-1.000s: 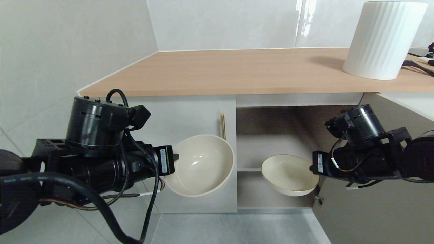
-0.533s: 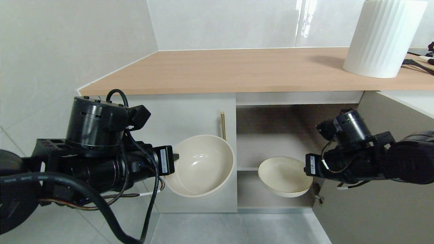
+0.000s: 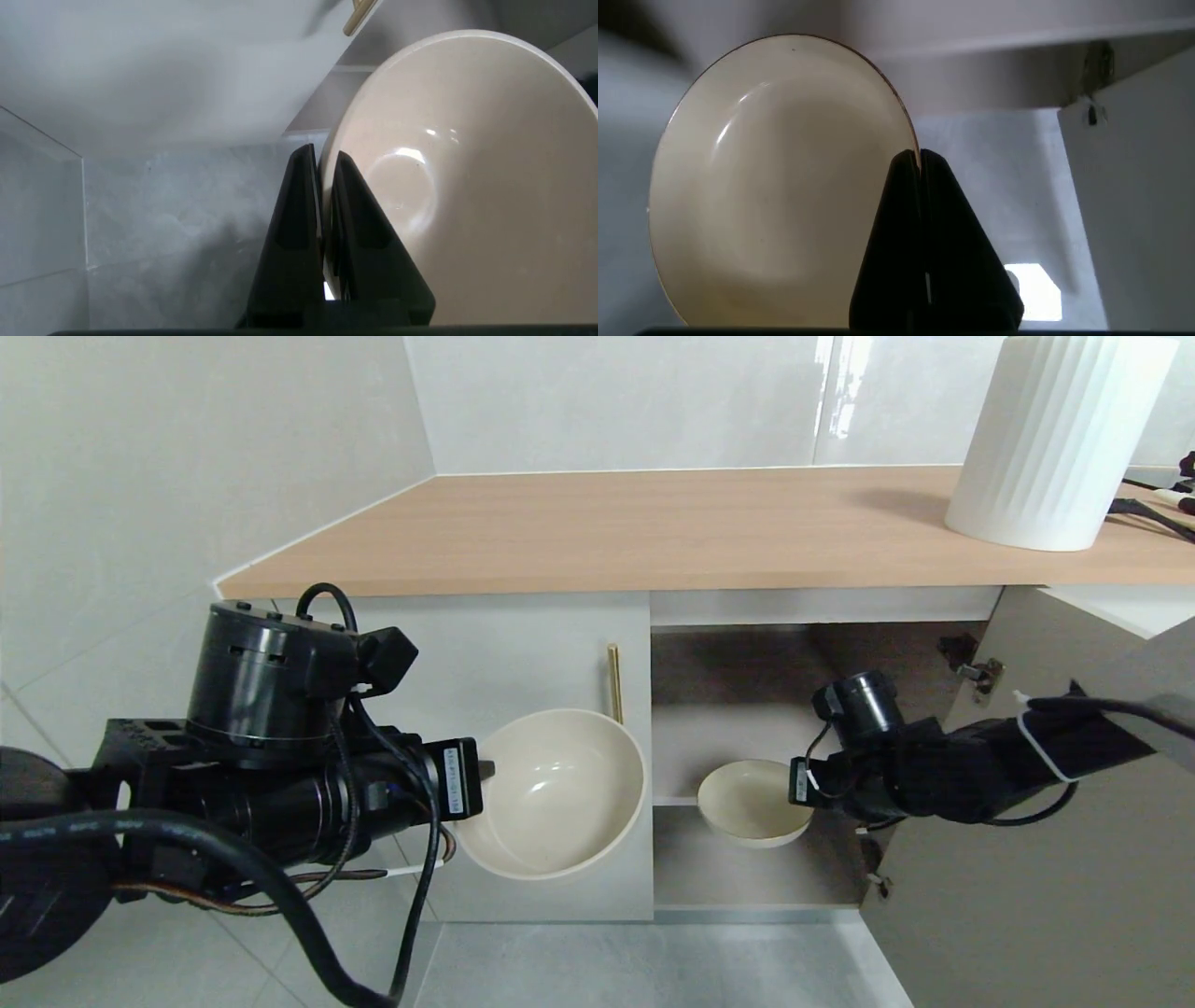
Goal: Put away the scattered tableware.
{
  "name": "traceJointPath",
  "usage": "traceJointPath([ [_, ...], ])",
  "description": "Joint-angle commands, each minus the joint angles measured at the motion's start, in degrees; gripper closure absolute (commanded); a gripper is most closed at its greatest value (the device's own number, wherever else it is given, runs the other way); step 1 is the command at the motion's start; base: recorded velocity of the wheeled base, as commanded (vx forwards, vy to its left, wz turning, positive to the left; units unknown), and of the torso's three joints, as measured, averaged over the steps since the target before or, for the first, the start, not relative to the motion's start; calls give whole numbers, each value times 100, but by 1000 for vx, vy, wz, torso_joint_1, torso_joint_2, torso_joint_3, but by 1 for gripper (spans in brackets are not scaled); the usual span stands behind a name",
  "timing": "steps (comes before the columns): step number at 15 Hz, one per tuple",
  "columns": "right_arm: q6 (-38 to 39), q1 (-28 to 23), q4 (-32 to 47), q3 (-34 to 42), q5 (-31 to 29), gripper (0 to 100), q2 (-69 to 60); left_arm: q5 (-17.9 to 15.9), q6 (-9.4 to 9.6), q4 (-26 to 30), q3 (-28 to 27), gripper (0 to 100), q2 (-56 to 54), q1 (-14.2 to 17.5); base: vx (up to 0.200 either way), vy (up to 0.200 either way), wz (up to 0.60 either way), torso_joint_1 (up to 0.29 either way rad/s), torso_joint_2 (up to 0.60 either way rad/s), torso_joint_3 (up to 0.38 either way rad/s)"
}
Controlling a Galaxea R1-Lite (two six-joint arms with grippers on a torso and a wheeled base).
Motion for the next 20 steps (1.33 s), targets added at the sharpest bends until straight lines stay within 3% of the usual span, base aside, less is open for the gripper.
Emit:
traceJointPath([
  [1, 82, -322, -19, -590, -52, 100, 852, 2, -3, -6, 1, 100, 62, 0, 0, 0, 0, 0, 0, 0],
  [15, 495, -656, 16, -2998, -1528, 100, 2610, 2, -3, -23, 1, 100, 238, 0, 0, 0, 0, 0, 0, 0],
  [20, 504, -665, 16, -3165, -1563, 100, 2663, 2, -3, -23, -8, 100, 299, 0, 0, 0, 0, 0, 0, 0],
])
